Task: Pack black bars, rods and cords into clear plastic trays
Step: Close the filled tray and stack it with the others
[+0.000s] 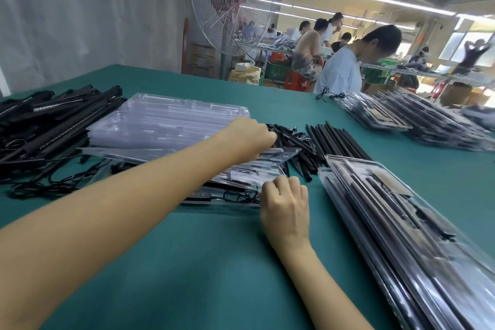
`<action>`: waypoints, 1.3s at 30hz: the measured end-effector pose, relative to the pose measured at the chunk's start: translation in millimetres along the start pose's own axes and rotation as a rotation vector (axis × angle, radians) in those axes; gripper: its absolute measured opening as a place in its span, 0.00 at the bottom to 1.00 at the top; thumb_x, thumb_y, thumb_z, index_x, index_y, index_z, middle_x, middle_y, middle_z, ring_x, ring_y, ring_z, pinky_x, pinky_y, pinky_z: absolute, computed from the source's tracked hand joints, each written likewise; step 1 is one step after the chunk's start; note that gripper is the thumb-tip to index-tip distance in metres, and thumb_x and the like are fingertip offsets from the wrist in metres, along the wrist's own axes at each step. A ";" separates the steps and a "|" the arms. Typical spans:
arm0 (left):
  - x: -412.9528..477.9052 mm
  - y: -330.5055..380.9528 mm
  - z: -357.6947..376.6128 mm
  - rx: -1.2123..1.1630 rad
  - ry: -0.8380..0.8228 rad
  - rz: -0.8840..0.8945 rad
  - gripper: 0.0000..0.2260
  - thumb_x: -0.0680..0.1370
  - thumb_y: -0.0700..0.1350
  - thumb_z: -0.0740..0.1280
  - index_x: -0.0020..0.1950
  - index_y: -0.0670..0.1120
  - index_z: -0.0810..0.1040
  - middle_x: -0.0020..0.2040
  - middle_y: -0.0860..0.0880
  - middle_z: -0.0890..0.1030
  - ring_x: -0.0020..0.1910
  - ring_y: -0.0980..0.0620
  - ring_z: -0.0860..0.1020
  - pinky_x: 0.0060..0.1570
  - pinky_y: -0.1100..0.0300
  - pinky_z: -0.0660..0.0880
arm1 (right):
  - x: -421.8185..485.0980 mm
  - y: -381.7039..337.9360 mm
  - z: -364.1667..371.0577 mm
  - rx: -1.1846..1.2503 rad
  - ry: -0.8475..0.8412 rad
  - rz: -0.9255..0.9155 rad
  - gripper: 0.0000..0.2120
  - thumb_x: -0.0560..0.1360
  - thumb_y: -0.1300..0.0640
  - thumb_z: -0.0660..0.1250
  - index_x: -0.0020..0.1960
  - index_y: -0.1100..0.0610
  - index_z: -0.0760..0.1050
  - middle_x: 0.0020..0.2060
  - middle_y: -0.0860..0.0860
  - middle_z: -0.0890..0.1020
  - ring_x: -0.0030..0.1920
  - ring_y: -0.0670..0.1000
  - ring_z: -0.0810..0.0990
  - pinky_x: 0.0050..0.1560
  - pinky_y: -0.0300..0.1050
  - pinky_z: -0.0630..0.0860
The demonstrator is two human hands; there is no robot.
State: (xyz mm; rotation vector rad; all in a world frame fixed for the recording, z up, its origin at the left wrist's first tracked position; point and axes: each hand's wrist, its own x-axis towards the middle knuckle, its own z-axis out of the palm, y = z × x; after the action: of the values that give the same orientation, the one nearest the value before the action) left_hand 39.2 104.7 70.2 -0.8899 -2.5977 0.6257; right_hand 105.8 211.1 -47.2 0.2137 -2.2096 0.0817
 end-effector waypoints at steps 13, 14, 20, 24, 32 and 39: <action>-19.7 -41.8 -0.7 -0.002 -0.214 -0.304 0.06 0.78 0.37 0.61 0.44 0.46 0.69 0.35 0.50 0.67 0.42 0.45 0.72 0.39 0.55 0.67 | 9.0 0.7 -0.2 0.353 -0.517 0.118 0.13 0.78 0.44 0.56 0.51 0.53 0.66 0.42 0.49 0.73 0.47 0.55 0.70 0.39 0.47 0.64; -19.0 -44.9 -1.1 -0.021 -0.161 -0.324 0.07 0.78 0.35 0.61 0.42 0.44 0.68 0.37 0.49 0.68 0.42 0.44 0.73 0.39 0.55 0.68 | 10.8 -1.1 0.5 0.319 -0.563 0.106 0.16 0.78 0.41 0.54 0.60 0.49 0.67 0.48 0.50 0.73 0.51 0.55 0.70 0.44 0.48 0.67; -15.7 -51.0 19.6 -0.115 0.021 -0.412 0.15 0.73 0.26 0.60 0.55 0.41 0.68 0.37 0.46 0.63 0.38 0.43 0.69 0.36 0.53 0.67 | 5.7 -7.4 5.2 0.124 -0.669 0.003 0.20 0.79 0.38 0.47 0.69 0.38 0.63 0.57 0.54 0.68 0.55 0.57 0.65 0.56 0.49 0.68; -11.0 -61.8 42.9 -0.169 0.092 -0.400 0.19 0.72 0.26 0.60 0.59 0.41 0.64 0.52 0.41 0.67 0.27 0.47 0.66 0.26 0.56 0.60 | 6.8 -7.8 7.7 0.125 -0.690 0.045 0.19 0.80 0.40 0.47 0.69 0.38 0.65 0.58 0.54 0.67 0.57 0.56 0.64 0.58 0.48 0.65; -26.7 -62.6 91.4 -0.167 0.221 -0.257 0.10 0.76 0.38 0.60 0.57 0.38 0.70 0.55 0.38 0.70 0.53 0.40 0.71 0.51 0.47 0.72 | 39.7 -8.1 17.5 0.453 -0.739 0.264 0.06 0.75 0.55 0.58 0.40 0.52 0.70 0.47 0.55 0.78 0.53 0.58 0.73 0.53 0.48 0.71; -33.6 -39.2 84.4 -0.146 0.242 -0.136 0.07 0.63 0.34 0.74 0.33 0.38 0.77 0.41 0.40 0.77 0.39 0.41 0.78 0.28 0.58 0.71 | 64.0 -2.4 48.0 0.236 -0.725 0.392 0.17 0.80 0.50 0.54 0.63 0.59 0.69 0.61 0.59 0.69 0.58 0.61 0.73 0.53 0.49 0.69</action>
State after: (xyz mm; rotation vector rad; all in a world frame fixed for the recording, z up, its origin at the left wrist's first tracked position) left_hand 8.6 30.3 12.7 -0.7694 -2.4803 0.2758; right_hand 30.8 194.3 -25.2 -0.0861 -2.9391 0.5582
